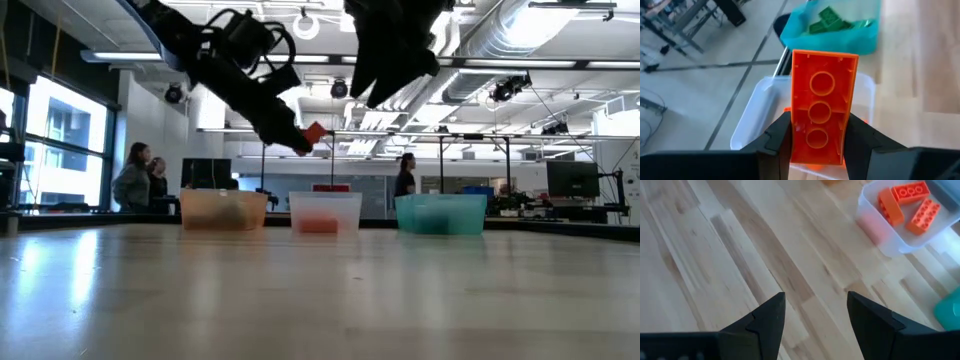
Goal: Sort & place blocks by color
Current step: Put the orange game piece into the white bin, then return to Home Position
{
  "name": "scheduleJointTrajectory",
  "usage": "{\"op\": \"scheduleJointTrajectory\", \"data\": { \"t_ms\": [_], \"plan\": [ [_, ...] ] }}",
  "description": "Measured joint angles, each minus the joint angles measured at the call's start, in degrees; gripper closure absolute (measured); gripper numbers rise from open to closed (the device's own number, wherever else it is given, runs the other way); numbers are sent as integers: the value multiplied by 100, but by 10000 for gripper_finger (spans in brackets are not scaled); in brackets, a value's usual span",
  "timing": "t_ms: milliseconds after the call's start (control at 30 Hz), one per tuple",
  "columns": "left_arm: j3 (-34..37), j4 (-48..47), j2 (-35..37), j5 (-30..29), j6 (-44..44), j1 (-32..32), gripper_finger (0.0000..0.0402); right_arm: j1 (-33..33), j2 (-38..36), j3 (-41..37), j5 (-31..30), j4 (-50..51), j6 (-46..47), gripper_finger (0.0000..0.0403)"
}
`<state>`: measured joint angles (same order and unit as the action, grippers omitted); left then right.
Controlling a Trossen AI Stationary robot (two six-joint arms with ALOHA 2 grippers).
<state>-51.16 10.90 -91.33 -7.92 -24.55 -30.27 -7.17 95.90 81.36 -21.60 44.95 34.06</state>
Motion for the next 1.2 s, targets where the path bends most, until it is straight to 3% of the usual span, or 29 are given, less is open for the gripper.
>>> {"op": "scheduleJointTrajectory", "data": {
  "t_ms": [400,567,1200],
  "plan": [
    [-1059,-501,-979,347,57,-350,295,-1,0,0,-151,-577,-258,203],
    [-1305,-515,-1237,556,151,-435,267,-1,0,0,-147,-568,-258,203],
    [-1486,-952,-1254,380,738,-429,196,-1,0,0,-74,-540,-302,203]
  ]
}}
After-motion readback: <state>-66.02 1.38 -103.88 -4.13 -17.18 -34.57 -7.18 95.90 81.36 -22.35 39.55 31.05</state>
